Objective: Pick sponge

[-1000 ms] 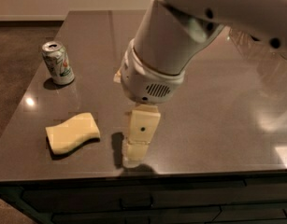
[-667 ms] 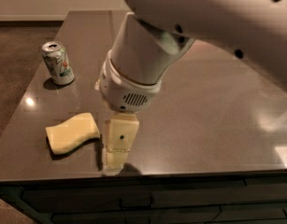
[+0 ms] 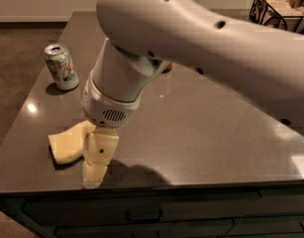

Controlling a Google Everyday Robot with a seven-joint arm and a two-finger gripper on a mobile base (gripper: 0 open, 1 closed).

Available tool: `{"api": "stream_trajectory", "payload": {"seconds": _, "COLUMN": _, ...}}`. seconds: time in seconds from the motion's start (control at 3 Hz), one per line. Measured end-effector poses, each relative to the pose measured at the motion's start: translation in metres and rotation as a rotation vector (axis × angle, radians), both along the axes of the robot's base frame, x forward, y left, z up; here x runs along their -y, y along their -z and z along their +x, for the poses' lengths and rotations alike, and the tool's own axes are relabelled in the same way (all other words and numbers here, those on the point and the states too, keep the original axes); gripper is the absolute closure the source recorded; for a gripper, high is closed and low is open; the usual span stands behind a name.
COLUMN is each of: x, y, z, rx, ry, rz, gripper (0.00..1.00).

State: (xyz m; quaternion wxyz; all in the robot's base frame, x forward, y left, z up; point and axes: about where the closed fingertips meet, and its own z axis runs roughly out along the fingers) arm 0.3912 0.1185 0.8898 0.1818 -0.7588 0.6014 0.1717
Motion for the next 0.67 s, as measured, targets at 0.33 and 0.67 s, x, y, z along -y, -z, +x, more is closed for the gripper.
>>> {"api": "stream_trajectory", "payload": {"seconds": 0.33, "x": -0.017, "y": 0.013, "z": 0.005, "rx": -0.001, "ry": 0.006, "rz": 0.017, "gripper": 0.0}}
{"api": "stream_trajectory", "payload": {"seconds": 0.67, "x": -0.026, "y": 0.024, "z": 0.015, "rx": 0.041, "ry": 0.02, "rz": 0.018, "gripper": 0.0}}
